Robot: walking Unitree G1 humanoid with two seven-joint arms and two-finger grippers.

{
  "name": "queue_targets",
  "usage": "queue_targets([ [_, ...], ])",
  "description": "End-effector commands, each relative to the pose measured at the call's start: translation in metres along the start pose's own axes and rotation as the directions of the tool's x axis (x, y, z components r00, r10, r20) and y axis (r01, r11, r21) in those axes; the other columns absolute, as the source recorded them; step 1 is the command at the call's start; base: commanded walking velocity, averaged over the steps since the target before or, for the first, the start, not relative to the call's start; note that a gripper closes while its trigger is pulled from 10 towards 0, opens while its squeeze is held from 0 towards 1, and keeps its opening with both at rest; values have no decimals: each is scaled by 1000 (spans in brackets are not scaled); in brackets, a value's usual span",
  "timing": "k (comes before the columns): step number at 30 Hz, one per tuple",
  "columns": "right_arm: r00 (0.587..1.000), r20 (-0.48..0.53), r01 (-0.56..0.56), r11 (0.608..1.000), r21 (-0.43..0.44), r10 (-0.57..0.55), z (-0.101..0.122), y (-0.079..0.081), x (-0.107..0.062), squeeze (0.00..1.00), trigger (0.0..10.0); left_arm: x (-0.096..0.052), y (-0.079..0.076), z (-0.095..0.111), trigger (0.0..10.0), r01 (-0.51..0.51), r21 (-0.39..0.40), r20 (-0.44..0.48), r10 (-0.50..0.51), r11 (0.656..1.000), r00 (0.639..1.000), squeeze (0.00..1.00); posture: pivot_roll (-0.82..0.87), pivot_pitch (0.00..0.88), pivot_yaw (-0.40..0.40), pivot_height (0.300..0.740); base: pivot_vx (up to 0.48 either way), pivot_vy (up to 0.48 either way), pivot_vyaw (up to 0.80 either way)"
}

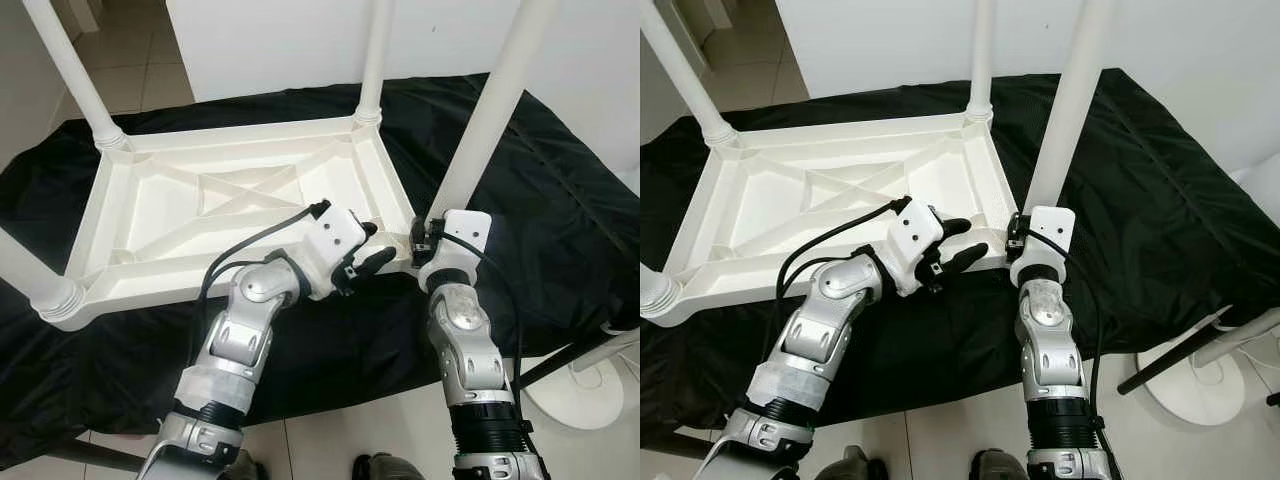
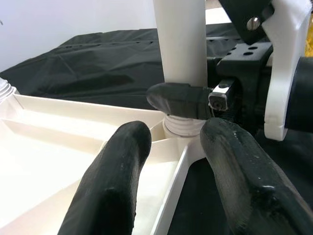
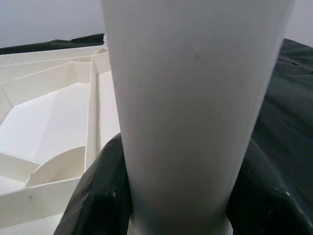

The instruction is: Building children table

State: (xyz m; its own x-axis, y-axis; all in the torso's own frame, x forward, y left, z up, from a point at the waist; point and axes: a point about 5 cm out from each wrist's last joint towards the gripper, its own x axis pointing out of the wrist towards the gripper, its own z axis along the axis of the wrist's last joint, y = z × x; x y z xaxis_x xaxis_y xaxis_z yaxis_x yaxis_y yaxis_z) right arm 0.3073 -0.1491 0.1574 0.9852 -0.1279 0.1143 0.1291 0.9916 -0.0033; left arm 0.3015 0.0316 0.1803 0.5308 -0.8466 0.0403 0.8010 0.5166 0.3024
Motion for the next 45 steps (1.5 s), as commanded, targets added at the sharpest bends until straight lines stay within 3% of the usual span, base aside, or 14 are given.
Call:
queue_targets([
  [1,999,29,14,1000,6,-14,9,1,1,0,10000,-1,12,0,10000,-201,-2,4,201,980,980,0,-149,57,60,740,0,0,0],
  [4,999,36,32,999,9,-32,11,-1,1,67,10000,0,13,1,10000,-205,-1,7,205,979,979,0,-147,57,61,740,0,0,0],
  [5,998,40,54,998,20,-55,13,-4,0,1000,10000,-1,13,1,10000,-206,-1,9,206,978,978,0,-145,58,62,740,0,0,0],
  [14,992,84,-96,995,-2,96,13,-17,-4,1000,10000,-2,14,1,10000,-203,-1,9,203,979,979,0,-140,64,68,740,0,0,0],
  [15,971,64,-228,973,-28,229,8,-22,-8,0,10000,-3,13,0,10000,-194,-2,6,194,981,981,0,-142,64,70,740,0,0,0],
  [19,921,2,-389,919,-61,390,-1,-32,-12,0,10000,-4,9,-1,10000,-154,-9,8,154,988,988,0,-143,68,73,740,0,0,0],
  [22,921,2,-389,919,-61,390,-1,-32,-12,0,10000,-4,9,-1,10000,-154,-9,8,154,988,988,0,-143,68,73,740,0,0,0],
  [25,879,-39,-476,869,-134,476,-4,-50,-6,0,10000,-6,-3,-1,10000,-50,-20,25,50,999,998,0,-155,78,85,740,0,0,0],
  [39,814,-63,-577,793,-197,577,3,-55,18,0,10000,-12,-21,-13,10000,86,36,-30,-85,996,996,0,-149,79,91,740,0,0,0],
  [40,801,-65,-595,780,-192,595,4,-53,19,0,8667,-12,-21,-14,10000,90,40,-33,-89,995,995,0,-149,79,91,740,0,0,0],
  [41,787,-73,-613,764,-199,612,3,-52,21,0,2314,-11,-22,-13,10000,92,42,-33,-91,995,995,0,-148,78,89,740,0,0,0],
  [43,787,-73,-613,764,-199,612,3,-52,21,0,2314,-11,-22,-13,10000,92,42,-33,-91,995,995,0,-148,78,89,740,0,0,0],
  [44,777,-84,-627,753,-199,624,1,-52,22,0,0,-11,-23,-13,10000,94,46,-34,-92,994,995,0,-148,78,86,740,0,0,0],
  [45,771,-93,-635,746,-200,630,0,-52,23,0,0,-11,-23,-13,10000,95,48,-33,-93,994,995,0,-148,77,84,740,0,0,0],
])
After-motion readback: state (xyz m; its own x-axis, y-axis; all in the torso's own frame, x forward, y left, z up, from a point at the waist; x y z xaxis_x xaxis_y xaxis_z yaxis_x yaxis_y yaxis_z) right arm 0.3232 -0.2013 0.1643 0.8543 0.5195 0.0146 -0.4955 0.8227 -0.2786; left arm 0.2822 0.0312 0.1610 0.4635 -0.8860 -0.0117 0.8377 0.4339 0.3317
